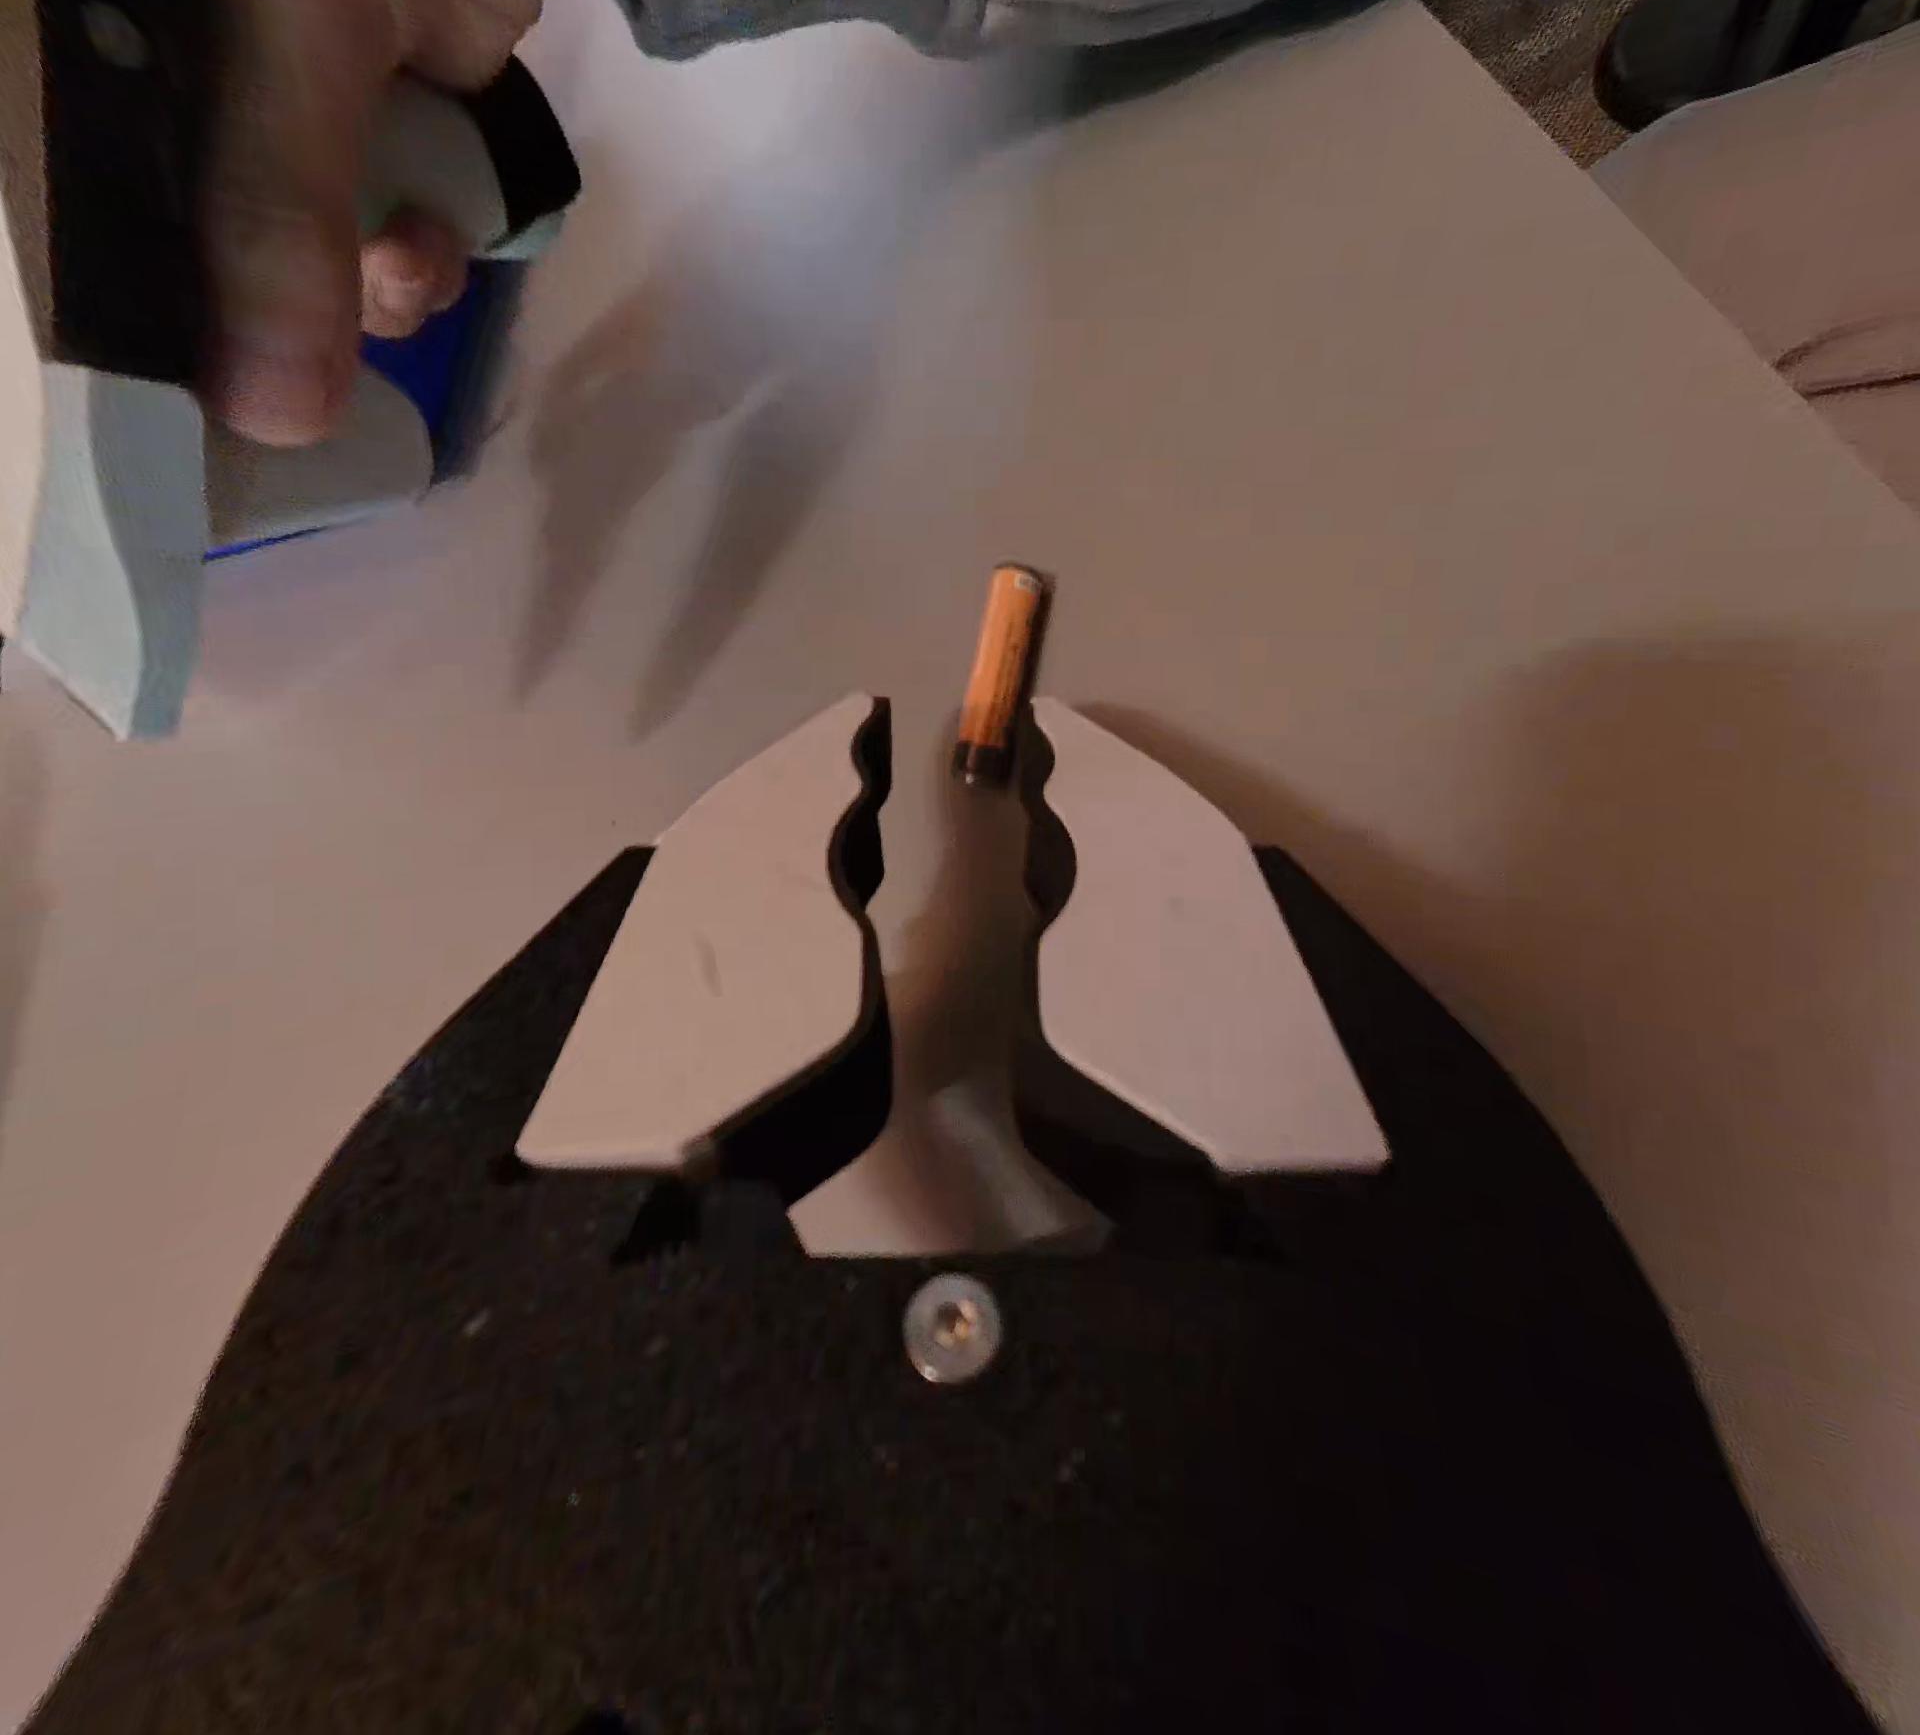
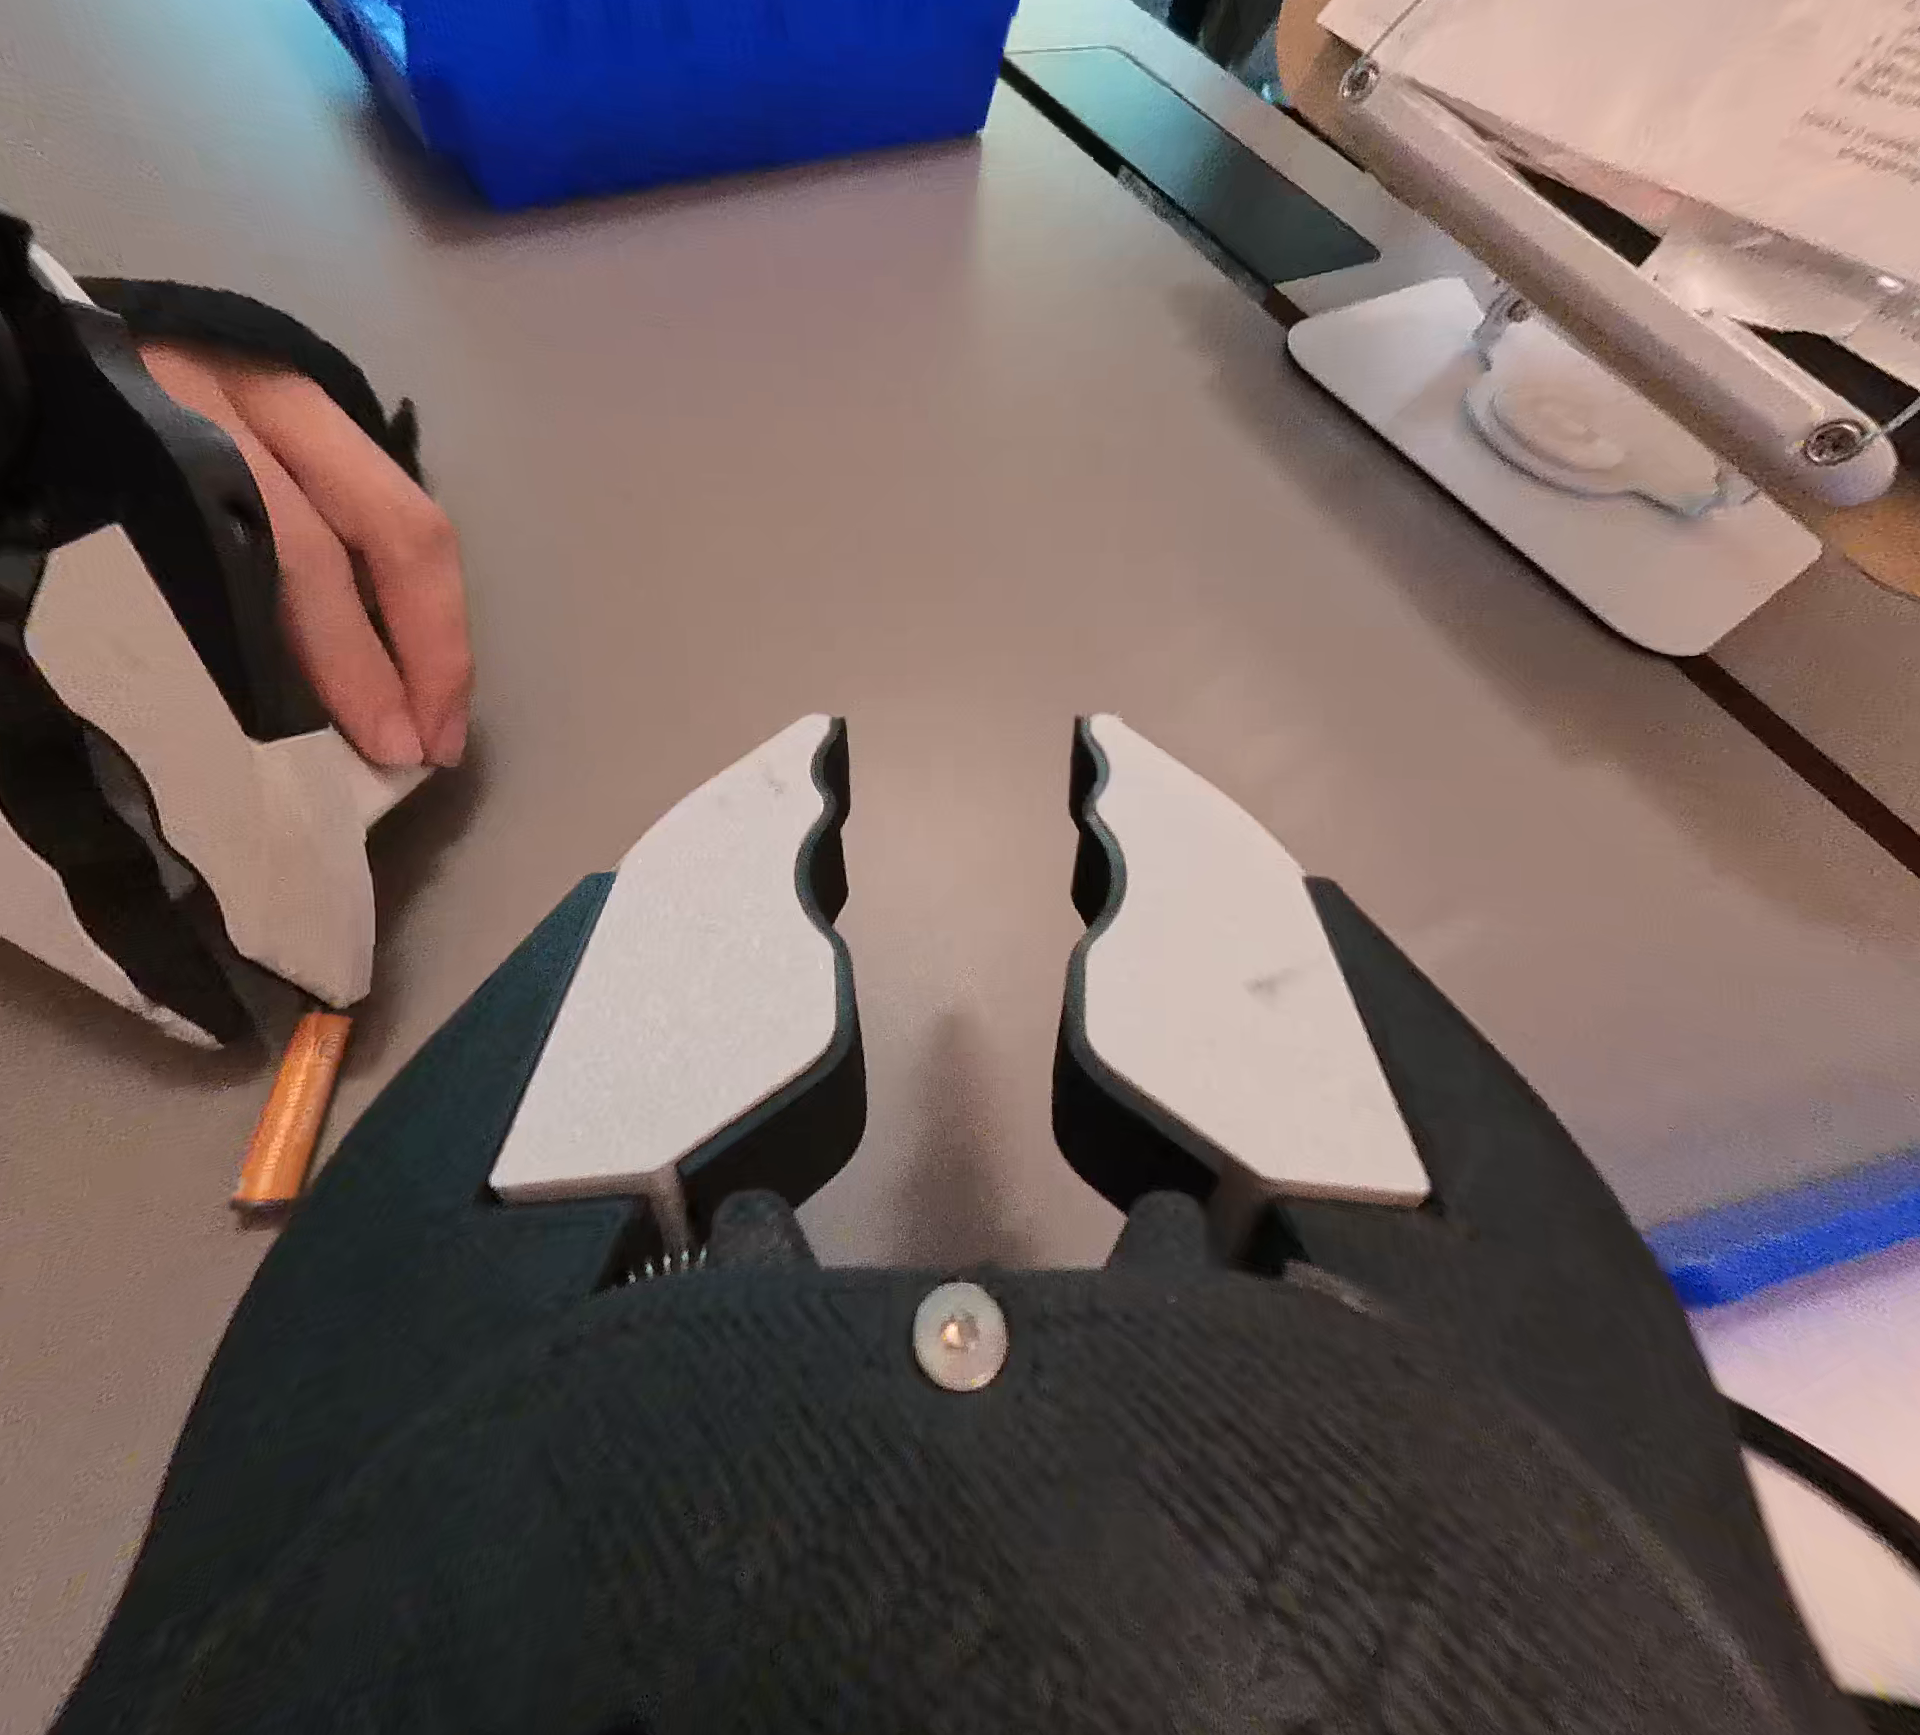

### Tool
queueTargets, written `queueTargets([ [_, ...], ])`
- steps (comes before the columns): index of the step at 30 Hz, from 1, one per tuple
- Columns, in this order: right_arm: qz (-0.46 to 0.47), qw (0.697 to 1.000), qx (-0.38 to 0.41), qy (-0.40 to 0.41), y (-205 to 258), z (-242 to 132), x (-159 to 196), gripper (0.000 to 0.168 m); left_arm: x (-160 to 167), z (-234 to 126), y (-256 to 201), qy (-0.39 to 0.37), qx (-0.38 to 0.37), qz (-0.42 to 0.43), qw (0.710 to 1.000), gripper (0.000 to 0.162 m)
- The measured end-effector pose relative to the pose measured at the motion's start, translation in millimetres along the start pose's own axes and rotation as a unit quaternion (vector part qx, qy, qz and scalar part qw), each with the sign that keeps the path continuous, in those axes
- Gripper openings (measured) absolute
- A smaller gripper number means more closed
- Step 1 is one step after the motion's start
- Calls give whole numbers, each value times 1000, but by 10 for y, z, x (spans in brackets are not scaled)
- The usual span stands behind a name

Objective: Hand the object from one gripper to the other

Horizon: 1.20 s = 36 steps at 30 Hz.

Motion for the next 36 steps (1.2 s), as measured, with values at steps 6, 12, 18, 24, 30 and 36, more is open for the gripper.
queueTargets([
  [6, -43, 998, -6, 42, 118, 164, 51, 42, 4, 50, 29, 28, 14, -31, 999, 0],
  [12, -45, 999, -4, 27, 122, 171, 32, 42, 64, -16, 43, 34, 48, -76, 995, 0],
  [18, -25, 999, -1, 26, 68, 160, 58, 40, 35, -18, 67, 9, 30, -47, 998, 34],
  [24, 1, 999, 23, 41, -27, 161, 129, 38, -9, 269, 340, 35, 114, -104, 987, 33],
  [30, 6, 998, 33, 49, -54, 164, 160, 37, 16, 330, 429, 50, 132, -143, 979, 10],
  [36, 11, 1000, 15, 19, 38, 170, 73, 47, 159, 93, 504, 30, -37, -98, 994, 10],
])
Point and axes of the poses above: each gripper's, where its closed fingertips meet, z out along the fingers, x out of its underside, y = z × x across the jaws, the point moved 8 cm from there along -z, back along the fingers, and after that the axes turned 3 degrees about y, right-handed, at the moved point
